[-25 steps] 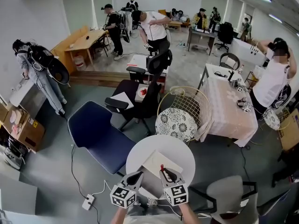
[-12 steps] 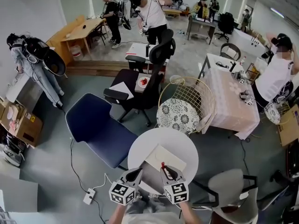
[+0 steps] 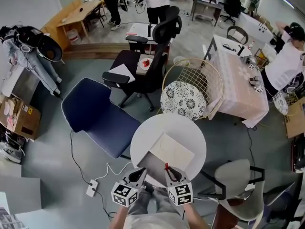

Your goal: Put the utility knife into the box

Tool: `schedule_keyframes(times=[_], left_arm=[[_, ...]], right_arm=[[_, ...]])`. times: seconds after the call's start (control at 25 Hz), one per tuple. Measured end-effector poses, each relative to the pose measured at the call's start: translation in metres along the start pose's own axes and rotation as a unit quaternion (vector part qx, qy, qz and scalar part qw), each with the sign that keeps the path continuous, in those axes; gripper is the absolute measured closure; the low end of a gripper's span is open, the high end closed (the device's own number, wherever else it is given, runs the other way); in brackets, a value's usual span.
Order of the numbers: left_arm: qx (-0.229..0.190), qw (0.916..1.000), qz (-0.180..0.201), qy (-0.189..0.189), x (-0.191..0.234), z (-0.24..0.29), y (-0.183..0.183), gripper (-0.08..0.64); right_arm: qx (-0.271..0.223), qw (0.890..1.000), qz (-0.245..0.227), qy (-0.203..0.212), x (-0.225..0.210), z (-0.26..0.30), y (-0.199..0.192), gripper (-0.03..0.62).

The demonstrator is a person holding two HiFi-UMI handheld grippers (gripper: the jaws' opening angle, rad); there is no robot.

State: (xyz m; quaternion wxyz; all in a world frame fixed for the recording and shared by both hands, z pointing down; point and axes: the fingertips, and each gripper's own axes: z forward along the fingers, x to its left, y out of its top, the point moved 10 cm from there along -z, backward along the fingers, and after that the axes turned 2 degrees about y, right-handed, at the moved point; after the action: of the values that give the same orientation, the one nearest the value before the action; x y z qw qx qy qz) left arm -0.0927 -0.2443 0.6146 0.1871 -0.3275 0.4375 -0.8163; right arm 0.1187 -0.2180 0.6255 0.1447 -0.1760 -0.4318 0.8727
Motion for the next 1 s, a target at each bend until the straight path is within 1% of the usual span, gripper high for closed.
schedule_keyframes(times=[0.16,0.4,0.48,0.56,0.68,0.8,0.88,1.0], left_arm=[[0.012,0.9999,-0.007,-0.002,0.003,-0.001,-0.014,0.548],[0.023,0.9995,-0.020,-0.003,0.009,-0.001,-0.029,0.548],[0.025,0.9994,-0.024,-0.005,0.008,-0.001,-0.033,0.548],[0.028,0.9992,-0.027,-0.007,0.007,-0.001,-0.036,0.548],[0.027,0.9991,-0.030,-0.008,0.006,-0.002,-0.038,0.548],[0.021,0.9992,-0.032,-0.007,0.007,-0.004,-0.037,0.548],[0.017,0.9993,-0.033,-0.004,0.009,-0.005,-0.036,0.548],[0.014,0.9992,-0.036,0.000,0.010,-0.010,-0.037,0.548]], right_arm=[[0.024,1.000,0.005,0.003,0.005,0.002,-0.020,0.520],[0.049,0.999,0.012,0.005,0.008,0.007,-0.039,0.520],[0.059,0.998,0.009,0.006,0.008,0.010,-0.043,0.520],[0.074,0.997,-0.004,0.007,0.007,0.013,-0.049,0.520],[0.110,0.993,-0.051,0.010,0.009,0.018,-0.056,0.520],[0.152,0.981,-0.118,0.014,0.011,0.022,-0.061,0.520],[0.174,0.971,-0.164,0.020,0.012,0.025,-0.065,0.520],[0.206,0.947,-0.243,0.031,0.016,0.029,-0.073,0.520]])
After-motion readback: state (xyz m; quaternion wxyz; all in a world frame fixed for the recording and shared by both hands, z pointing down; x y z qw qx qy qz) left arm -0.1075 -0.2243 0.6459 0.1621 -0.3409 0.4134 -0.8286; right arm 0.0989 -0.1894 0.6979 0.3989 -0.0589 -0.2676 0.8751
